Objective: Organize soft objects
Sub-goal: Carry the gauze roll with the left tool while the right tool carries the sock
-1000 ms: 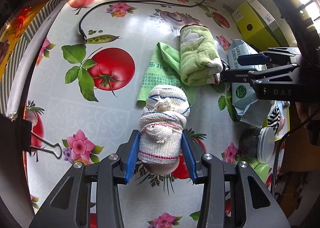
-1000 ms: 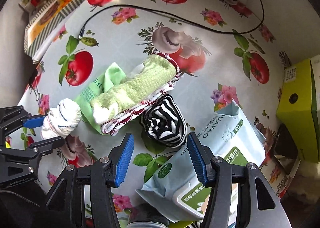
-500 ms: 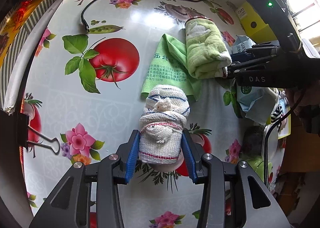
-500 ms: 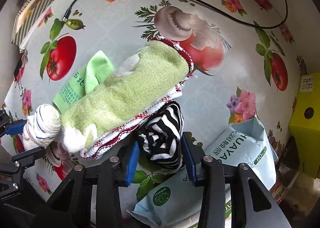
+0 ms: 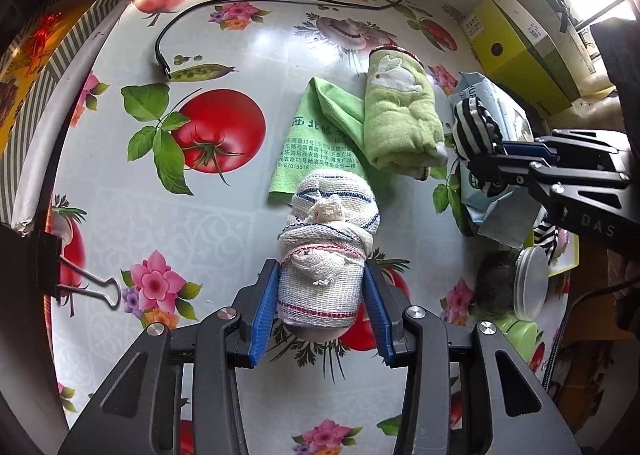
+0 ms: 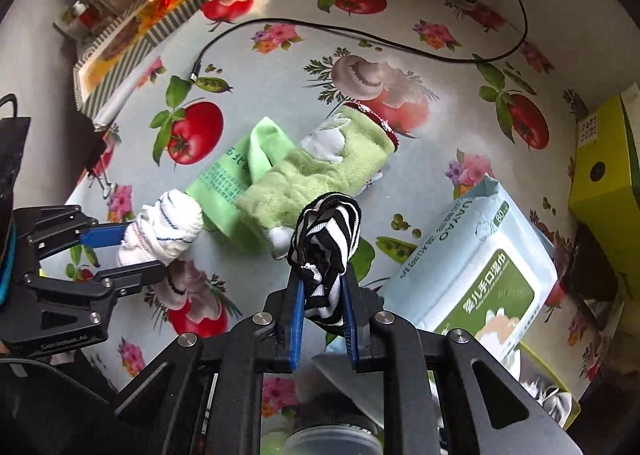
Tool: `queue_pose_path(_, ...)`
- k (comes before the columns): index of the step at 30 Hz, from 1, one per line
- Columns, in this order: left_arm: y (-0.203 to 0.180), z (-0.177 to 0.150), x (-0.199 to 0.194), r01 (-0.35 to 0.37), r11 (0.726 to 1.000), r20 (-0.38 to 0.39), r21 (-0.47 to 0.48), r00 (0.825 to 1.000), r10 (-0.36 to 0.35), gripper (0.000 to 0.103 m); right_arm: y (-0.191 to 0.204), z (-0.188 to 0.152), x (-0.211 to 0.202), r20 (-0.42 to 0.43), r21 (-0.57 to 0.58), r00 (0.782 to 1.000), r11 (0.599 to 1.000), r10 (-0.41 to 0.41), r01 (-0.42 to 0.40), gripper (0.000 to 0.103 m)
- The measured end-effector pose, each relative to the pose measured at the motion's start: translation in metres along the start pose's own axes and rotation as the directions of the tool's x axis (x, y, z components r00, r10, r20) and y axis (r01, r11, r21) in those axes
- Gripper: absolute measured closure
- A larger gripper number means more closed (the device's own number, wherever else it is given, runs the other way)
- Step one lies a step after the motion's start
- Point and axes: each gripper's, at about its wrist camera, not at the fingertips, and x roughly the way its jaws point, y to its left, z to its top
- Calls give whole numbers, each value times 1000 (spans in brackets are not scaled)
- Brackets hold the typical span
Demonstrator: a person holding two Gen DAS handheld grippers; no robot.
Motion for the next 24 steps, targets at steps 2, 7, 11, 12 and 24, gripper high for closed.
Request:
queue_pose_path(2,-4,-1,-4,4,1000,7,6,1000,-4,60,4,-12,-9,29,25,999,1000,15,-16,87)
queue_pose_path(7,-16,-1,-15,17,1000,25,25,1000,-18,60,7,-37,-36,92,90,995,994,48,-57,87)
queue_pose_path(11,-26,-1,-26,31,998,40,49,999,-33,60,7,-55,-52,135,164,988,982,68,-90,87)
queue_pose_path(12,-29,-1,-29,35,998,43,57,998,-38,60,8,-60,-56,146,177,987,980,66,-92,87)
queue_pose_path(24,-70,4,-45,61,985,58,163,996,-71,60,-5,-102,-92,220,288,975,954,18,-83,87)
